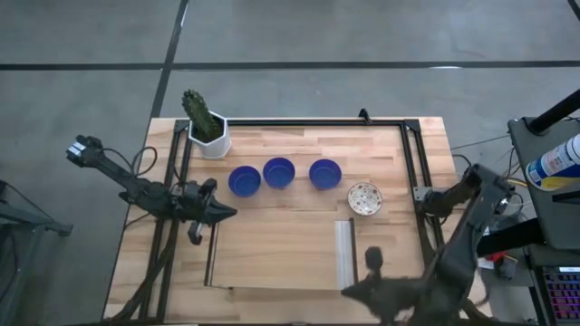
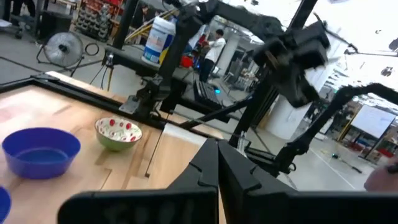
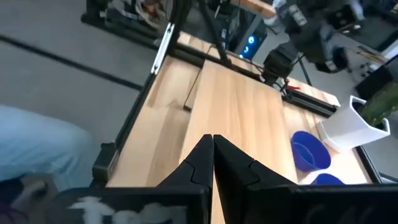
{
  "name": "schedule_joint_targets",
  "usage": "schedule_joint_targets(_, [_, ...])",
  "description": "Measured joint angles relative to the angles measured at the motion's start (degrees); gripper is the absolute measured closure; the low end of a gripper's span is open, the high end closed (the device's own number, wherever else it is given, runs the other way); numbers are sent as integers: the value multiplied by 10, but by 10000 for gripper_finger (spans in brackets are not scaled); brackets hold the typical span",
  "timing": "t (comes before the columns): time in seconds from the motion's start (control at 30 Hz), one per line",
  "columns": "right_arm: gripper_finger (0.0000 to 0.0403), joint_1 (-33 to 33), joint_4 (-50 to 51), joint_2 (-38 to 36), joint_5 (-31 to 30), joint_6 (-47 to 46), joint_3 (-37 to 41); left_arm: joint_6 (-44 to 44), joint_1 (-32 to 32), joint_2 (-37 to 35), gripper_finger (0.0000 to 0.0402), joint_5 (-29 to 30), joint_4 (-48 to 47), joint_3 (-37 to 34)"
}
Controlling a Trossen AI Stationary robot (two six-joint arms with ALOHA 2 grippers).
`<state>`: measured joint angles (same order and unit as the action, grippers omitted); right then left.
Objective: Pick & Place Mini bowls
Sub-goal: Put the bottom right green bowl on the shelf
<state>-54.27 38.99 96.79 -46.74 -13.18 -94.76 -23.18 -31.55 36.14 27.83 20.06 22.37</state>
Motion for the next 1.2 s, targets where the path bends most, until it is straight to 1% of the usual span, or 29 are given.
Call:
schedule_joint_targets(0.2, [394,-11,46,134,1,17,-150,4,0,-1,402,1,-1,0])
schedule_joint_targets(0.27, [394,-18,82,181,2,18,-208,4,0,-3,402,1,0,0])
schedule_joint_targets(0.4, [393,-31,179,271,-1,-28,-322,6,0,-3,402,1,-4,0])
schedule_joint_targets(0.5, [383,-36,263,333,0,-81,-400,7,0,-4,402,1,-5,0])
schedule_joint_targets(0.53, [378,-36,272,346,0,-99,-405,7,0,-6,402,1,-5,0])
schedule_joint_targets(0.57, [372,-36,267,349,6,-107,-393,7,0,-7,402,1,-5,0])
schedule_joint_targets(0.73, [326,-28,268,364,57,-205,-369,6,0,-13,402,1,-5,0])
schedule_joint_targets(0.93, [261,-23,304,397,72,-236,-370,7,0,-17,402,1,-5,1])
schedule_joint_targets(1.03, [234,-18,311,405,69,-253,-367,7,0,-18,402,1,-4,2])
schedule_joint_targets(1.13, [217,-13,320,418,64,-274,-362,7,0,-19,402,1,-5,2])
schedule_joint_targets(1.2, [214,-10,320,431,61,-274,-362,7,0,-19,402,1,-4,2])
